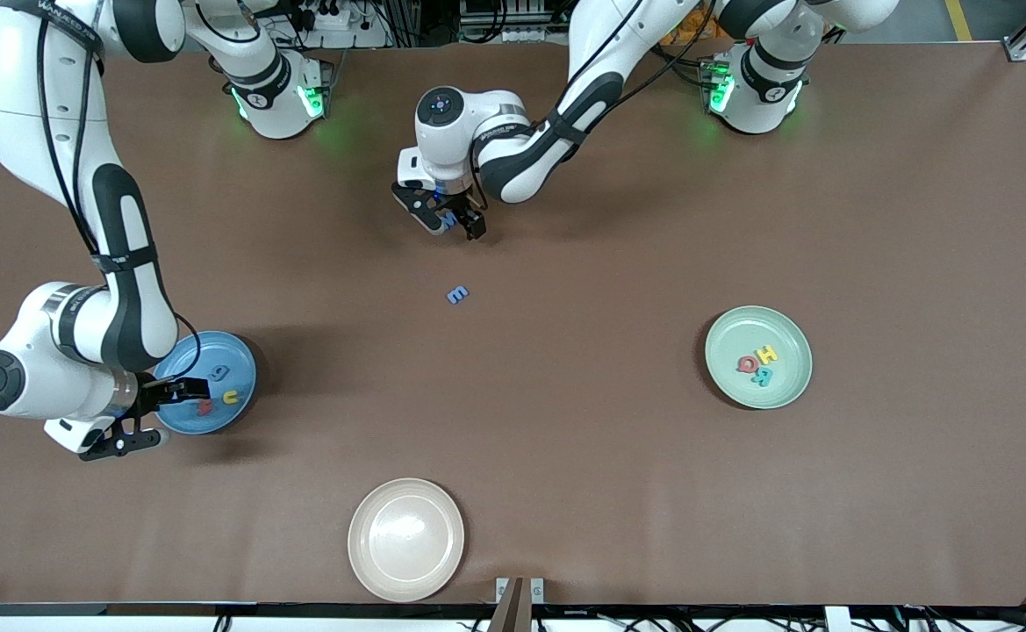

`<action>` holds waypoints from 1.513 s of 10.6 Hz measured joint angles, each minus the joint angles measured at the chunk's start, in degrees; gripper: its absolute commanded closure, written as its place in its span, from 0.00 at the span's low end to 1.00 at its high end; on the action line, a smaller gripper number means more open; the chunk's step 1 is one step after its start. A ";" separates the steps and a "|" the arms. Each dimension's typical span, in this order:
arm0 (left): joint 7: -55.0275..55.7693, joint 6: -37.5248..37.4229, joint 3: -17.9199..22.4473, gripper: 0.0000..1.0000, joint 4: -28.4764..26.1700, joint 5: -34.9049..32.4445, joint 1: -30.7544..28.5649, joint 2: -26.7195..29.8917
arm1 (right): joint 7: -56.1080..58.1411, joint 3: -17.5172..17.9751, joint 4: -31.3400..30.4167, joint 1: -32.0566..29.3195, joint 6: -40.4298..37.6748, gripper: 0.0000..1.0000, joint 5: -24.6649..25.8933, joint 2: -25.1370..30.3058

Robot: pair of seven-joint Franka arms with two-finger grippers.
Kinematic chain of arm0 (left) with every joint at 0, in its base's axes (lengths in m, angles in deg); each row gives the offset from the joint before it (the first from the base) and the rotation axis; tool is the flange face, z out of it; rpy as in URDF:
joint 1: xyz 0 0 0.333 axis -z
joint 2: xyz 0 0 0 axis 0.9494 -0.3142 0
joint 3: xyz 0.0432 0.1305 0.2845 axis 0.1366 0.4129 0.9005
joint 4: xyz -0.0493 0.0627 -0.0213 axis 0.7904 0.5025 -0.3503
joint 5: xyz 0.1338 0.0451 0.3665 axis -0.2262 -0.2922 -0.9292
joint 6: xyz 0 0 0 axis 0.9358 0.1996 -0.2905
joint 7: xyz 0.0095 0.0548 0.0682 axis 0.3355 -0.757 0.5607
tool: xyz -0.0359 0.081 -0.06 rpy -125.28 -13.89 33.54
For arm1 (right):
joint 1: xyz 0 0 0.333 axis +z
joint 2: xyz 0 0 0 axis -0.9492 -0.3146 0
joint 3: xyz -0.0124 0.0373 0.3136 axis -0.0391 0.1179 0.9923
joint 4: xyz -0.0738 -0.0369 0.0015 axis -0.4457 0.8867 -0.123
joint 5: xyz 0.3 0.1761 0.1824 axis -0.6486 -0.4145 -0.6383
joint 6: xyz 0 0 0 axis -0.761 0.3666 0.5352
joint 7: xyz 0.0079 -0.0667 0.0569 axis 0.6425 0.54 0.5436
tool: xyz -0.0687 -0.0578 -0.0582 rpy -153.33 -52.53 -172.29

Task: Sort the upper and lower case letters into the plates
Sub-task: 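Lower the left gripper onto the blue M and close it, then carry the blue M to the green plate while the right gripper reaches blue w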

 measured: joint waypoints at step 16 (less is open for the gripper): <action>1.09 -0.23 3.18 1.00 3.45 0.06 3.78 -1.85 | 0.00 0.40 -0.03 0.39 0.02 0.00 0.01 -0.05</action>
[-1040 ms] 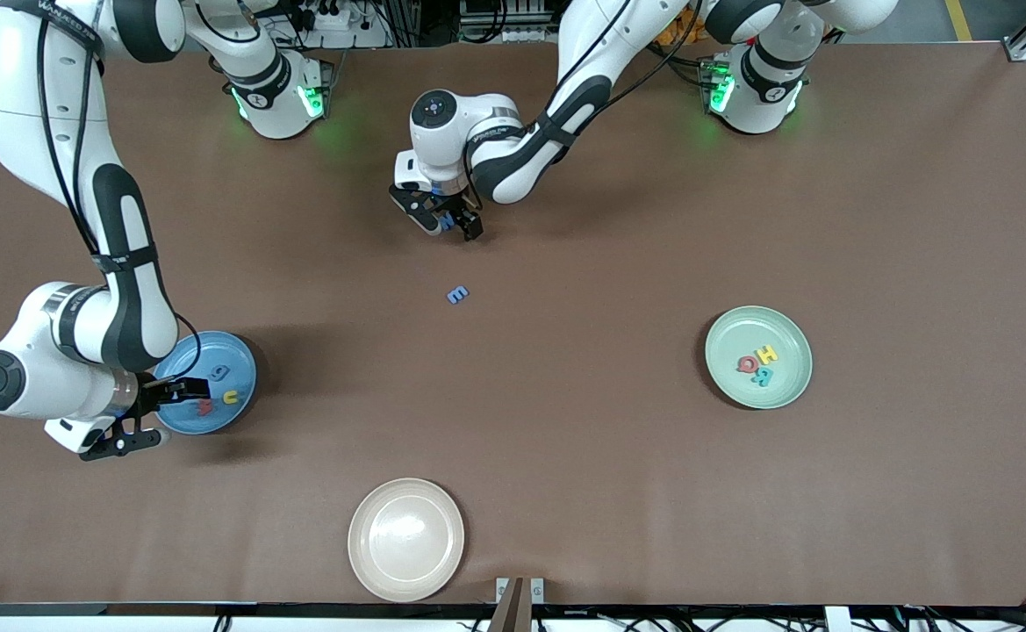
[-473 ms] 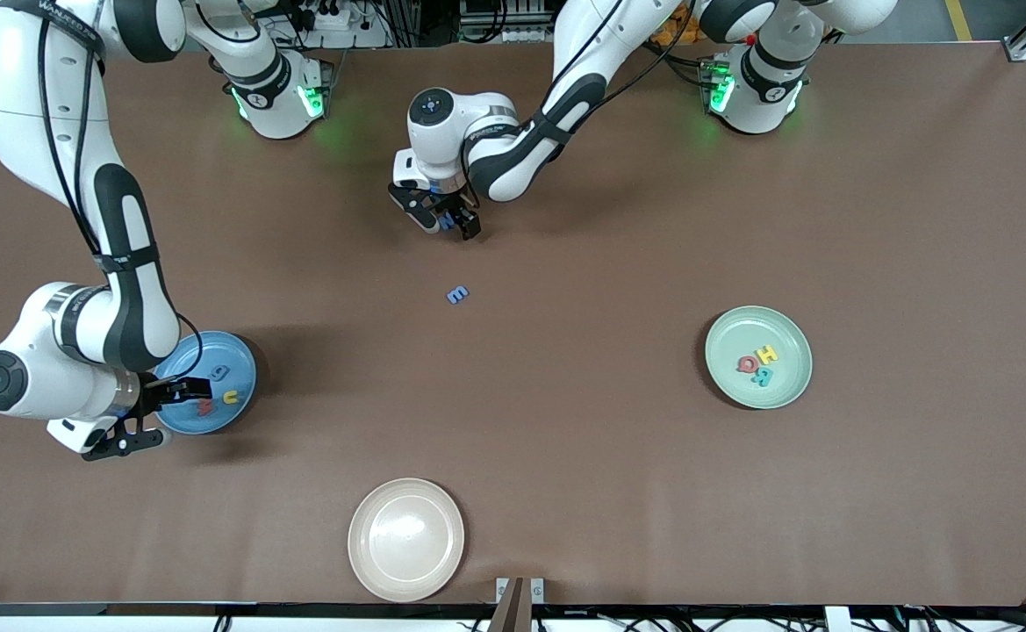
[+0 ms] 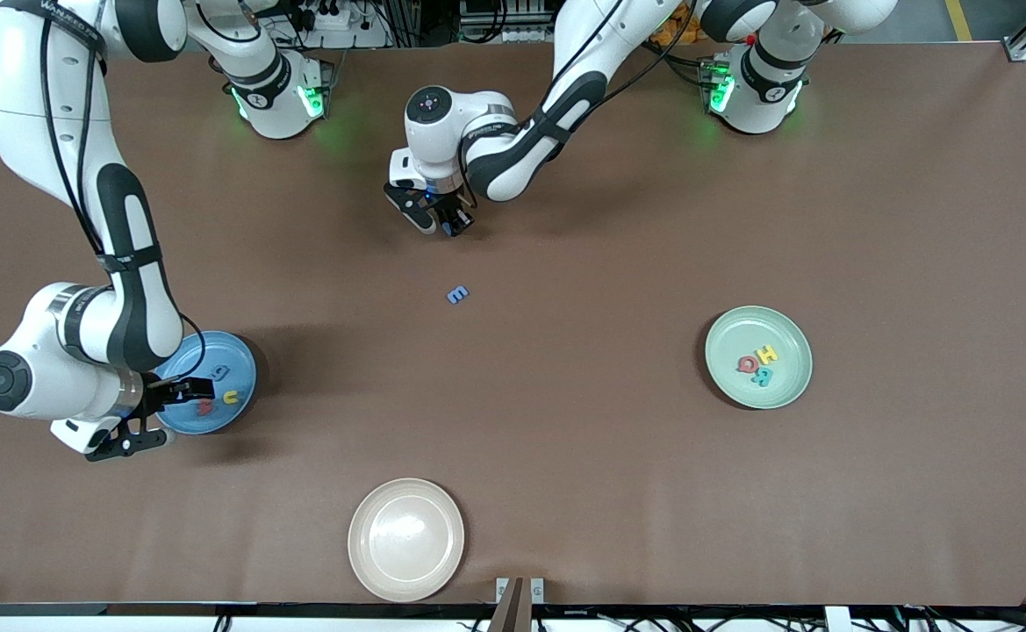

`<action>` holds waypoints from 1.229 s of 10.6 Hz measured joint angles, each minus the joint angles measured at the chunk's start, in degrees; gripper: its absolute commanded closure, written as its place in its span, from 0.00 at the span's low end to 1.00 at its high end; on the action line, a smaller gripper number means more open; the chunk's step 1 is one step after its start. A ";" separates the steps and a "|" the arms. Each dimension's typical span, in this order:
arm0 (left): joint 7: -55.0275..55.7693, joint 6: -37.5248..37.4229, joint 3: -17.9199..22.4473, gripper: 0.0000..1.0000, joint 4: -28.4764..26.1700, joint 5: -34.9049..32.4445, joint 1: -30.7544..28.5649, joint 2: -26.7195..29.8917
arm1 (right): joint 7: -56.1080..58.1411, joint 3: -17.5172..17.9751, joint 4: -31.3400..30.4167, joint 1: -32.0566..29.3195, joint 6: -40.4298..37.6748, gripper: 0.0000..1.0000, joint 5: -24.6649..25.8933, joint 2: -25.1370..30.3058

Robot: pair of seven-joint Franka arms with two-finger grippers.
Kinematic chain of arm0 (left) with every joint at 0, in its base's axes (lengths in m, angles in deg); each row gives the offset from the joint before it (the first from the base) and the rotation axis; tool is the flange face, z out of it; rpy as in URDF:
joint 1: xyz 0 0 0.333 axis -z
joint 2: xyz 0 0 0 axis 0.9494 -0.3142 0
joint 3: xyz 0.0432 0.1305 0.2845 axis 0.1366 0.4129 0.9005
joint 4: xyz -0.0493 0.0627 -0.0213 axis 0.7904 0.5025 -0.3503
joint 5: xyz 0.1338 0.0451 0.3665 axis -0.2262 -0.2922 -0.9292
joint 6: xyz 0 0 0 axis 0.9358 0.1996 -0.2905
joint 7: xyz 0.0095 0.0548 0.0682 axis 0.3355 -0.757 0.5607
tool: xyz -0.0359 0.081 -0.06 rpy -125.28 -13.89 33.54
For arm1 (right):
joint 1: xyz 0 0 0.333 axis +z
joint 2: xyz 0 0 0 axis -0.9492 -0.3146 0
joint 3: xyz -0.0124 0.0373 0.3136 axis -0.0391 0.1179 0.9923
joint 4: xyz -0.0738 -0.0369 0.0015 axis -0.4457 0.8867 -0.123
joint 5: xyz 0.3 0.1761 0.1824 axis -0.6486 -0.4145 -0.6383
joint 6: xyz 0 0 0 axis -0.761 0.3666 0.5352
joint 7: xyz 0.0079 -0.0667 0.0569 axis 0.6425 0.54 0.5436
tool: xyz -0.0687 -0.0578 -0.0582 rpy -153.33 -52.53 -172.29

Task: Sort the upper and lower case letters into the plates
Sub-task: 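Carry the blue M to the green plate while the right gripper reaches blue w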

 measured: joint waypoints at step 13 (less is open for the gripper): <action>-1.30 -32.09 3.39 1.00 0.19 0.10 -28.22 17.32 | -19.77 0.73 -0.13 20.30 -2.70 0.00 -0.11 -0.27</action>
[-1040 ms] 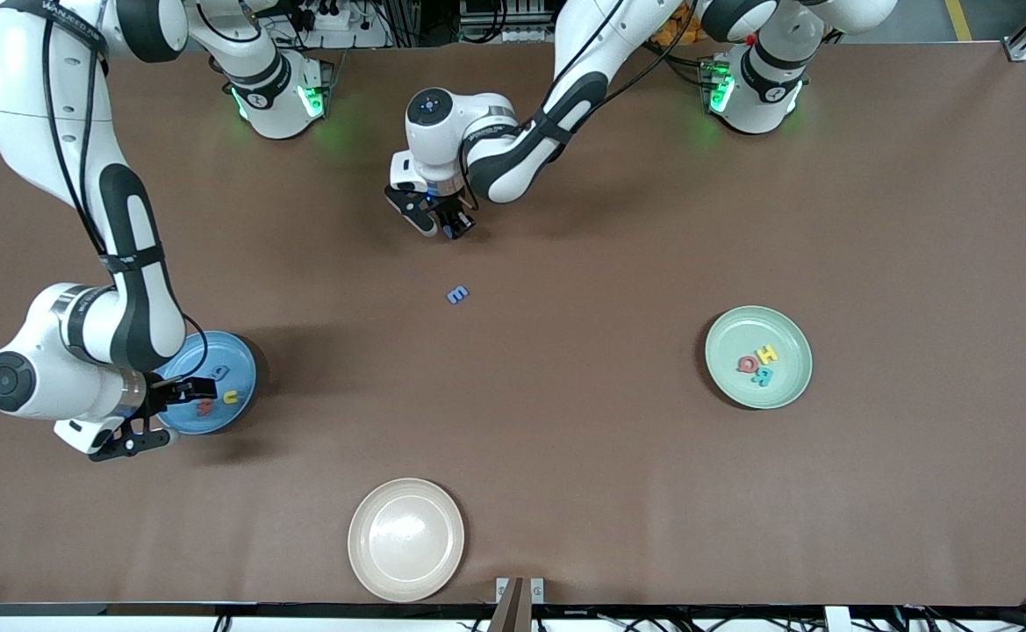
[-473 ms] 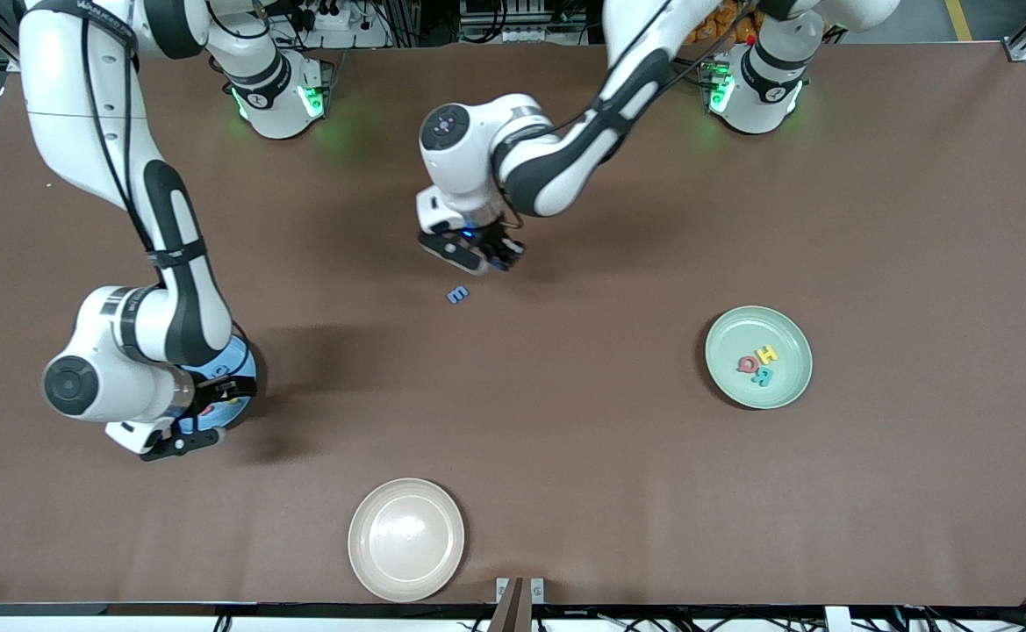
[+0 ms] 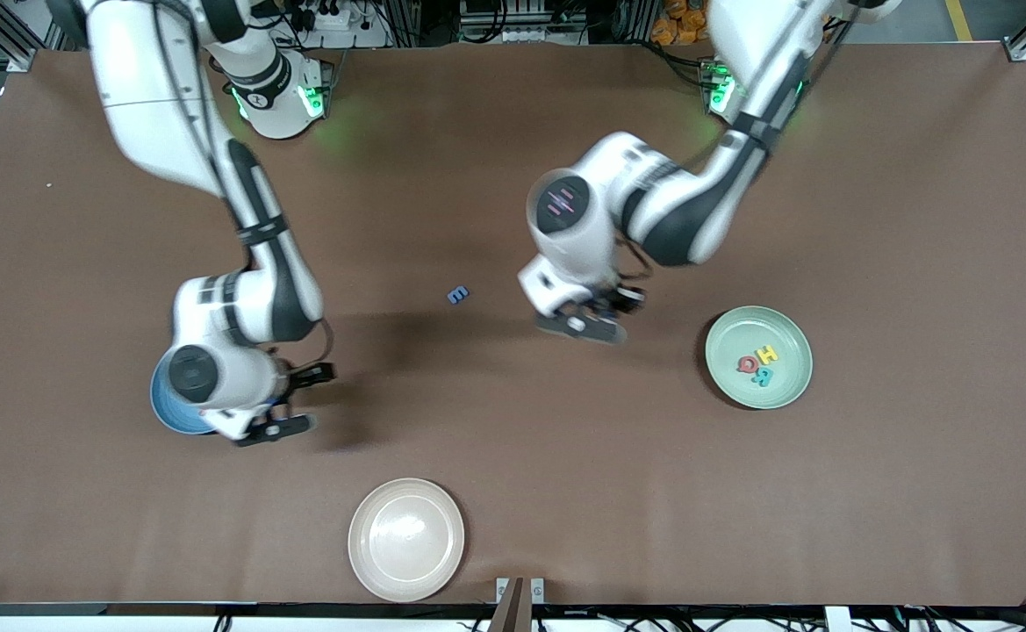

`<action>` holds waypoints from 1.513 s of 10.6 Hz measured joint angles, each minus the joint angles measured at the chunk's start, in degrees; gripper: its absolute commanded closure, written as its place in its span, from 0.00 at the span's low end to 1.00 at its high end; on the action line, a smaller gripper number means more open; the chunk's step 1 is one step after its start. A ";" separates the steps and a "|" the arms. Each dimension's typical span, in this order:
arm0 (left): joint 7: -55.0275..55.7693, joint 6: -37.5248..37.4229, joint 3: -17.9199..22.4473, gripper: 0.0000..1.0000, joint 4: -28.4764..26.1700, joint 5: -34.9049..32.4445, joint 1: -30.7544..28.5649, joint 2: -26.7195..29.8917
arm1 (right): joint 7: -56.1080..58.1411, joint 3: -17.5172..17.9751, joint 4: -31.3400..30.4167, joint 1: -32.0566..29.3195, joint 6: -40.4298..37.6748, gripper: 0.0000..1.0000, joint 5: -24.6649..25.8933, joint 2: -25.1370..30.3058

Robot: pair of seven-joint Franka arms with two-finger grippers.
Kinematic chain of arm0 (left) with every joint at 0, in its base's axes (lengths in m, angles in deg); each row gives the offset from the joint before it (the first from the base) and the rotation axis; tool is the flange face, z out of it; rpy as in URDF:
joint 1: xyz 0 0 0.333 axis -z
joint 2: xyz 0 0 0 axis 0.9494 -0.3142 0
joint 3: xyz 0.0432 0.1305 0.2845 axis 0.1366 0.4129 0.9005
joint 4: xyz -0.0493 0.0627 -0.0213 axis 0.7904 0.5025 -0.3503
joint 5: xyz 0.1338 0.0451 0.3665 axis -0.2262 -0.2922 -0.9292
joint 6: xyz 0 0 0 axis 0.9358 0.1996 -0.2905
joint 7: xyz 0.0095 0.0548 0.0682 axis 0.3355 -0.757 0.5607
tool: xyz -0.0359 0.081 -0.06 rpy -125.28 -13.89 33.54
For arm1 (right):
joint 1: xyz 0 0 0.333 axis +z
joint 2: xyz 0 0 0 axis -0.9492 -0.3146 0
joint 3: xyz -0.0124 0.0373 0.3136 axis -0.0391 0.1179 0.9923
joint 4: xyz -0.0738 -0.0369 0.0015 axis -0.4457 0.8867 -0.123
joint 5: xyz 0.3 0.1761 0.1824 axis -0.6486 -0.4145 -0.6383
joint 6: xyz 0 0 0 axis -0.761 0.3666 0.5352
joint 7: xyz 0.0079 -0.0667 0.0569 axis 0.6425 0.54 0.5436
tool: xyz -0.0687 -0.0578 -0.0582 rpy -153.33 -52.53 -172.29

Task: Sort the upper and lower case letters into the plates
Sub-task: 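Carry the blue M to the green plate while the right gripper reaches blue w, then release the M on the green plate while the right gripper grasps blue w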

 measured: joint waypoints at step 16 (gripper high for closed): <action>-3.54 0.84 -0.98 0.00 -8.37 0.18 -22.85 4.63 | -54.86 0.11 -31.07 22.37 20.69 0.00 -2.04 16.80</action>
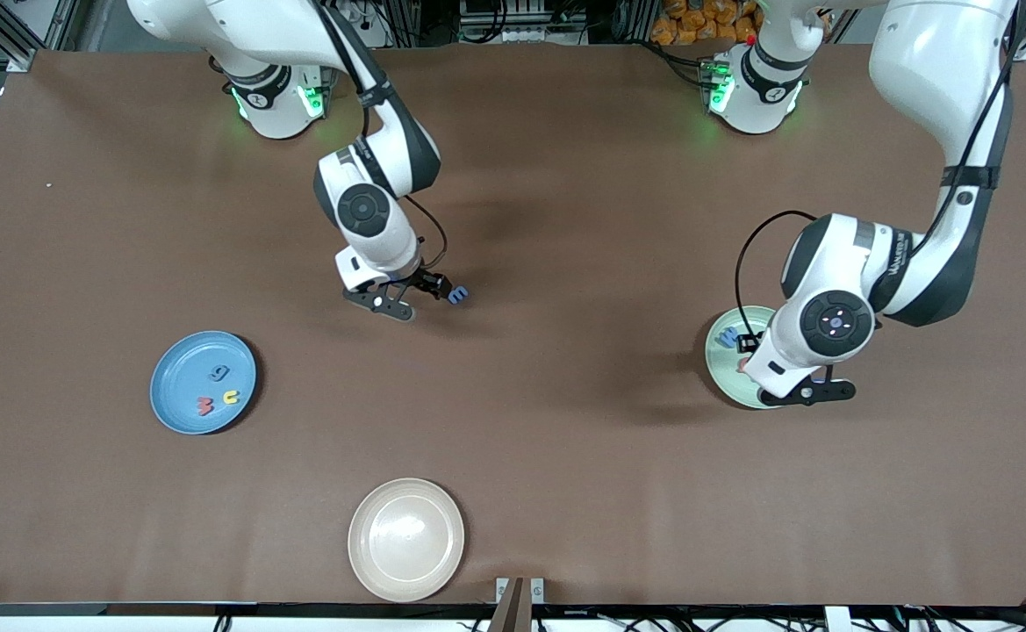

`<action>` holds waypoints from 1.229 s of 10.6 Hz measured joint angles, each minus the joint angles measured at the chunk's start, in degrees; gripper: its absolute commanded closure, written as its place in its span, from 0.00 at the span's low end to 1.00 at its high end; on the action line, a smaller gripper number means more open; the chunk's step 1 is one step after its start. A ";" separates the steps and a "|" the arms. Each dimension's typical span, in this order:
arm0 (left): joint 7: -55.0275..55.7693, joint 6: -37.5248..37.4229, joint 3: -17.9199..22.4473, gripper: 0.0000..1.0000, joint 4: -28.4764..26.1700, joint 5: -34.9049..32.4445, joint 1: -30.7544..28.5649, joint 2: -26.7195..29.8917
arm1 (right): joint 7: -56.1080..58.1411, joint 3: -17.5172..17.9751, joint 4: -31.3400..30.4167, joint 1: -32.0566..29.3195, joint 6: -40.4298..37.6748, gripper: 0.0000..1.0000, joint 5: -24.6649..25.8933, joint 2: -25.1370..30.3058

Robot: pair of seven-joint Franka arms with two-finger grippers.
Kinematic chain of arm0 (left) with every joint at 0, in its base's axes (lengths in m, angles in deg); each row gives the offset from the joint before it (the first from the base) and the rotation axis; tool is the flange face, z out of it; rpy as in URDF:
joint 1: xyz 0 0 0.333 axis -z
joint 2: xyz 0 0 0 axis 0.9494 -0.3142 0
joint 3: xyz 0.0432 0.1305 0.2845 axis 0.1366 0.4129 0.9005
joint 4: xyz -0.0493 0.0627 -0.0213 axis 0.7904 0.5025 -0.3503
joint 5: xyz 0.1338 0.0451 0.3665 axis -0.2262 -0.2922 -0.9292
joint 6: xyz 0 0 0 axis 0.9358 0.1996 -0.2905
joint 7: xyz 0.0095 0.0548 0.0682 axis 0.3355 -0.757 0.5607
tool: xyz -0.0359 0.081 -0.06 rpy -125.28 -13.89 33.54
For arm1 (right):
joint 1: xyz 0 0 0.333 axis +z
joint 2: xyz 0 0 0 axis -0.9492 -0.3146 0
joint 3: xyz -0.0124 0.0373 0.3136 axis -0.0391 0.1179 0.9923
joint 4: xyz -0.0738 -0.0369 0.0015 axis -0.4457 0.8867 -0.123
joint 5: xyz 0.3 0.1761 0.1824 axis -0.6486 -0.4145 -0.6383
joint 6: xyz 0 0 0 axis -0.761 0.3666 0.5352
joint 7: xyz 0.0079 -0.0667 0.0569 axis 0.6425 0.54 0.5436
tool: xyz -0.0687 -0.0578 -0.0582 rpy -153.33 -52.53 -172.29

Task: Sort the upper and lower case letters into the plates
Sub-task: 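Release the M on the green plate while the right gripper grasps blue w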

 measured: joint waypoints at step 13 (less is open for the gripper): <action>-9.22 -11.06 0.40 0.00 2.79 15.17 -4.51 24.03 | -16.93 0.59 6.83 4.08 4.94 0.00 -3.90 -9.42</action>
